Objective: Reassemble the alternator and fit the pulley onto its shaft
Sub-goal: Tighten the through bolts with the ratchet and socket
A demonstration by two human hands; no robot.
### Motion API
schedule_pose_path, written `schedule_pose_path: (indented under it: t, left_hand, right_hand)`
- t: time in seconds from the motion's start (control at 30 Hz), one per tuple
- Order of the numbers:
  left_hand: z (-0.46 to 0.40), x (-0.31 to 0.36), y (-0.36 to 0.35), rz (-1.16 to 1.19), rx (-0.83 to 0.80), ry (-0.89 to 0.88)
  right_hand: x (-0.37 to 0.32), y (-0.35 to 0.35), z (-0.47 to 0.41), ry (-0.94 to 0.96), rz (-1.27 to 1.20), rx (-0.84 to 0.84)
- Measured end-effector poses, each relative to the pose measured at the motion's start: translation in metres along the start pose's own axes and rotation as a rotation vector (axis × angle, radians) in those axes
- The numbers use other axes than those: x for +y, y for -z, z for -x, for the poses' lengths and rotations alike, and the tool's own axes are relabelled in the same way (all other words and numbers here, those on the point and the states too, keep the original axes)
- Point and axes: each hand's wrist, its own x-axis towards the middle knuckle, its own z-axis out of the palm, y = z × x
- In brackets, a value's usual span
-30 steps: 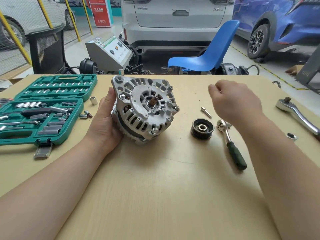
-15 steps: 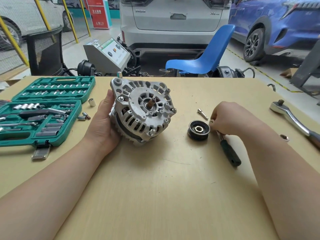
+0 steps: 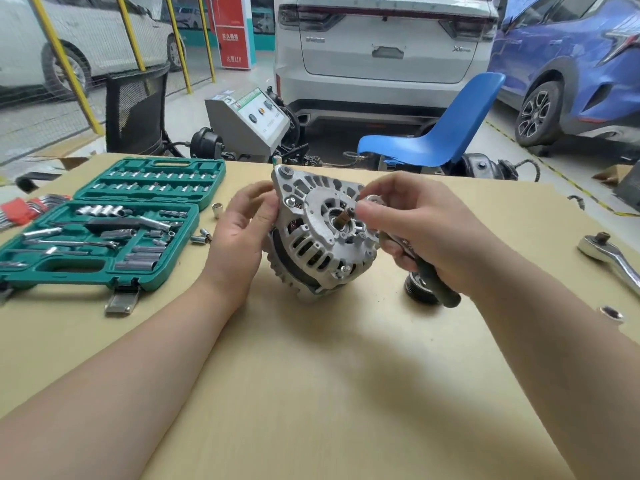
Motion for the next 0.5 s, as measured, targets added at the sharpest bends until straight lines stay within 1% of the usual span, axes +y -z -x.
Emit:
schedule_pose_path:
  t: [0.13, 0.23, 0.3, 0.4, 0.47, 0.5]
  left_hand:
    - [0.0, 0.0, 0.0, -0.089, -0.023, 0.016]
    - [0.003, 0.002, 0.0, -0.092, -0.025, 0.002]
    - [0.004, 0.005, -0.002, -0.116, -0.012, -0.015]
    - [0.003, 0.005, -0.002, -0.271, 0.088, -0.14]
    - [0.006, 0.009, 0.0, -0.313, 0.149, -0.251]
    - [0.007, 0.01, 0.001, -0.315, 0.151, -0.3]
  right_hand:
    - [-0.018, 0.008, -0.016, 0.048, 0.171, 0.033]
    - [-0.032, 0.018, -0.022, 0.159, 0.162, 0.049]
    - [-0.042, 0.014, -0.027, 0.231, 0.12, -0.001]
    - [-0.049, -0.007, -0.037, 0.316, 0.151, -0.059]
    - [-0.047, -0.022, -0.043, 0.355, 0.276, -0.064]
    - [-0.045, -0.028, -0.045, 0.369, 0.35, -0.059]
